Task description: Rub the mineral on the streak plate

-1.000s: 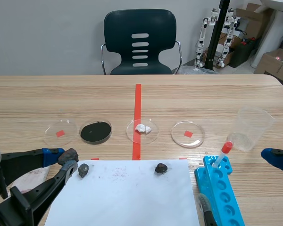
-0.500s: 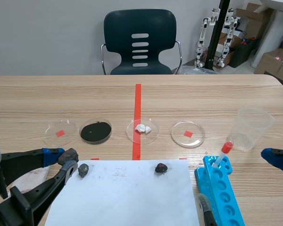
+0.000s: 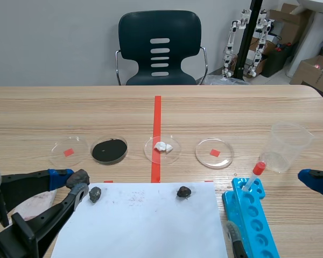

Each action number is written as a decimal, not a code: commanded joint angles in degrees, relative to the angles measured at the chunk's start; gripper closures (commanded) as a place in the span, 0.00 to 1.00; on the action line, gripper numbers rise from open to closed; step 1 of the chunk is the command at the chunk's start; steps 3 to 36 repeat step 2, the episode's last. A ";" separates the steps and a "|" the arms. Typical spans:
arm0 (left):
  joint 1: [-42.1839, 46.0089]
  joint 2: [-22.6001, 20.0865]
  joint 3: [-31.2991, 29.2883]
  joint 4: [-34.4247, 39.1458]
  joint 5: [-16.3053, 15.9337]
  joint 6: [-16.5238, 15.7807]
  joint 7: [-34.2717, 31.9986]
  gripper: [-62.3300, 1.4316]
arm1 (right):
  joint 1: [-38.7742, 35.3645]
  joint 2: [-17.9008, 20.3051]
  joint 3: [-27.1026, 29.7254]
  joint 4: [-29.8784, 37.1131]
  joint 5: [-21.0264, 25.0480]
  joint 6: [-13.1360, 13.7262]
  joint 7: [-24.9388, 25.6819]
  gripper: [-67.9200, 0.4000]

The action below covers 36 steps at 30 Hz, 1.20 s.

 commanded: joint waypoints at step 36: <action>-0.13 -0.35 -0.11 1.05 -0.74 0.31 -1.14 0.79 | 0.02 -0.02 0.33 1.09 0.44 -0.20 0.90 0.04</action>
